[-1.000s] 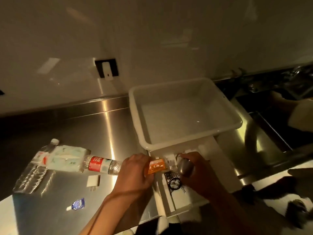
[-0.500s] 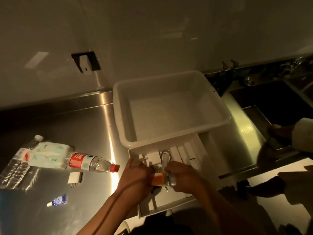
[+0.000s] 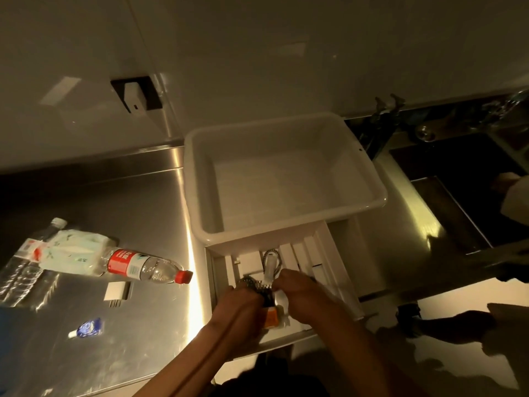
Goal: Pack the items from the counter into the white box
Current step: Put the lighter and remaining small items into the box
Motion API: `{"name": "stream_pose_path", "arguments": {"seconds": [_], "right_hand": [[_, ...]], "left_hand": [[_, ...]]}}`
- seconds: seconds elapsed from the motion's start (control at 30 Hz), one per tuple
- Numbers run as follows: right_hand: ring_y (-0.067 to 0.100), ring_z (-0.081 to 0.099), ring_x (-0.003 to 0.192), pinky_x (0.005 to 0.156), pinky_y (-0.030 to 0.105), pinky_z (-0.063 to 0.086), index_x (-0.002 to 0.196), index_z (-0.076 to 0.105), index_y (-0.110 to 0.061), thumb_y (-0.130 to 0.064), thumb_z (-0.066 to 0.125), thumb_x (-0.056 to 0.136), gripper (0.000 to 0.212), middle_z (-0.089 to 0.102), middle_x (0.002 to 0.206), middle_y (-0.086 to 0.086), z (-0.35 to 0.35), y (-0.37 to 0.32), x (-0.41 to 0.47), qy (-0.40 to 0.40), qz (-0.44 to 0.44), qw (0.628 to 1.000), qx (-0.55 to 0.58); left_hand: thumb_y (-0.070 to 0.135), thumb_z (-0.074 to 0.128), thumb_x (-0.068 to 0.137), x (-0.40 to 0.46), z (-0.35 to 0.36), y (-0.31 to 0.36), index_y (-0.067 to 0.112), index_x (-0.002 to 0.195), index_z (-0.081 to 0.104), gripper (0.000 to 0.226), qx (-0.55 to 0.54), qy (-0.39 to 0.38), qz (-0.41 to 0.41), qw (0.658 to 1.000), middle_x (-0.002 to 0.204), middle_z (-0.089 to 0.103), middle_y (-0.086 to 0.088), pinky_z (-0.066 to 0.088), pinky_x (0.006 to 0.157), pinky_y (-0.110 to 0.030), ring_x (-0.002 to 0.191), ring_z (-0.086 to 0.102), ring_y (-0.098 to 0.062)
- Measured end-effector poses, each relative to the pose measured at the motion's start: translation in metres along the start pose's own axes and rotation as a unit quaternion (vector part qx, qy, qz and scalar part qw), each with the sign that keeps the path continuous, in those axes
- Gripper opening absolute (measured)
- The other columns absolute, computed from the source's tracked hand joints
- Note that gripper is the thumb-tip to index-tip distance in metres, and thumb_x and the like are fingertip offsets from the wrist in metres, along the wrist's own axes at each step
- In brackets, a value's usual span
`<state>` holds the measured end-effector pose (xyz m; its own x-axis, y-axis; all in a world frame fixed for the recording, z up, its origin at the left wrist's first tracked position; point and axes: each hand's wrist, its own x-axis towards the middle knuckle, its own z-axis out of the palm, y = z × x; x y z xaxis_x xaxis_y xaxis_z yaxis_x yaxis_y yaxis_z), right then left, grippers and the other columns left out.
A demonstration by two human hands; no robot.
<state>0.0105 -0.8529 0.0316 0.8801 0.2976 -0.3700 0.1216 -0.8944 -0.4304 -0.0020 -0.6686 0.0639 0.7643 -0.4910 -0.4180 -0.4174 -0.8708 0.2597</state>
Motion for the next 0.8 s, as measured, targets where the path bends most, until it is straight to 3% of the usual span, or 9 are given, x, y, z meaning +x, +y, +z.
{"name": "stream_pose_path", "arguments": {"seconds": [0.1,0.2,0.27,0.43,0.57,0.73,0.8], "right_hand": [[0.017,0.053,0.117,0.092,0.02,0.036,0.127,0.059,-0.026,-0.007,0.065,0.087,0.044,0.055,0.126,-0.003,0.0,0.003,-0.001,-0.01,0.016,1.0,0.025],[0.017,0.05,0.121,0.097,0.023,0.036,0.128,0.059,-0.026,-0.001,0.068,0.082,0.053,0.052,0.13,-0.004,0.003,0.005,-0.001,-0.022,0.025,0.999,0.028],[0.016,0.051,0.117,0.092,0.021,0.037,0.124,0.061,-0.028,-0.001,0.071,0.078,0.055,0.053,0.127,-0.005,0.003,0.004,0.0,-0.024,0.038,0.998,0.032],[0.012,0.05,0.109,0.085,0.02,0.034,0.113,0.063,-0.031,-0.001,0.072,0.074,0.05,0.05,0.114,-0.012,0.002,0.006,-0.004,-0.03,0.035,0.998,0.041],[0.01,0.049,0.108,0.088,0.022,0.039,0.109,0.064,-0.03,0.002,0.067,0.075,0.046,0.05,0.11,-0.014,-0.002,0.003,-0.008,-0.025,0.037,0.997,0.069],[0.012,0.053,0.107,0.092,0.027,0.046,0.108,0.064,-0.028,0.003,0.062,0.076,0.044,0.055,0.114,-0.007,-0.004,-0.002,-0.013,-0.038,0.043,0.994,0.092],[0.013,0.055,0.106,0.093,0.029,0.048,0.107,0.065,-0.028,0.002,0.065,0.077,0.042,0.057,0.115,-0.007,-0.005,-0.006,-0.012,-0.046,0.051,0.994,0.09]], "left_hand": [[0.037,0.065,0.084,0.002,0.005,0.004,0.03,0.123,0.064,0.039,-0.018,-0.01,0.004,1.0,0.119,0.062,0.0,0.055,0.083,-0.032,0.097,0.064,-0.02],[0.027,0.063,0.089,0.004,0.007,0.008,0.026,0.126,0.062,0.037,-0.018,-0.024,0.002,1.0,0.115,0.068,-0.003,0.055,0.082,-0.031,0.096,0.066,-0.021],[0.026,0.066,0.087,0.005,0.008,0.009,0.026,0.126,0.062,0.039,-0.013,-0.02,0.002,1.0,0.112,0.07,-0.003,0.056,0.082,-0.034,0.095,0.067,-0.023],[0.039,0.066,0.081,0.0,0.009,0.004,0.027,0.109,0.068,0.03,-0.043,0.005,0.005,0.999,0.096,0.07,0.004,0.045,0.066,-0.023,0.084,0.067,-0.019],[0.037,0.055,0.091,0.0,0.013,0.0,0.025,0.109,0.068,0.025,-0.051,-0.006,-0.022,0.998,0.093,0.069,0.002,0.049,0.066,-0.025,0.076,0.063,-0.014],[0.033,0.052,0.096,0.008,0.019,0.013,0.02,0.112,0.067,0.026,-0.004,-0.038,-0.071,0.997,0.103,0.072,-0.004,0.045,0.063,-0.025,0.093,0.069,-0.023],[0.033,0.054,0.095,0.011,0.021,0.017,0.02,0.117,0.066,0.028,-0.004,-0.047,-0.088,0.995,0.109,0.072,-0.004,0.051,0.07,-0.026,0.098,0.069,-0.024]]}}
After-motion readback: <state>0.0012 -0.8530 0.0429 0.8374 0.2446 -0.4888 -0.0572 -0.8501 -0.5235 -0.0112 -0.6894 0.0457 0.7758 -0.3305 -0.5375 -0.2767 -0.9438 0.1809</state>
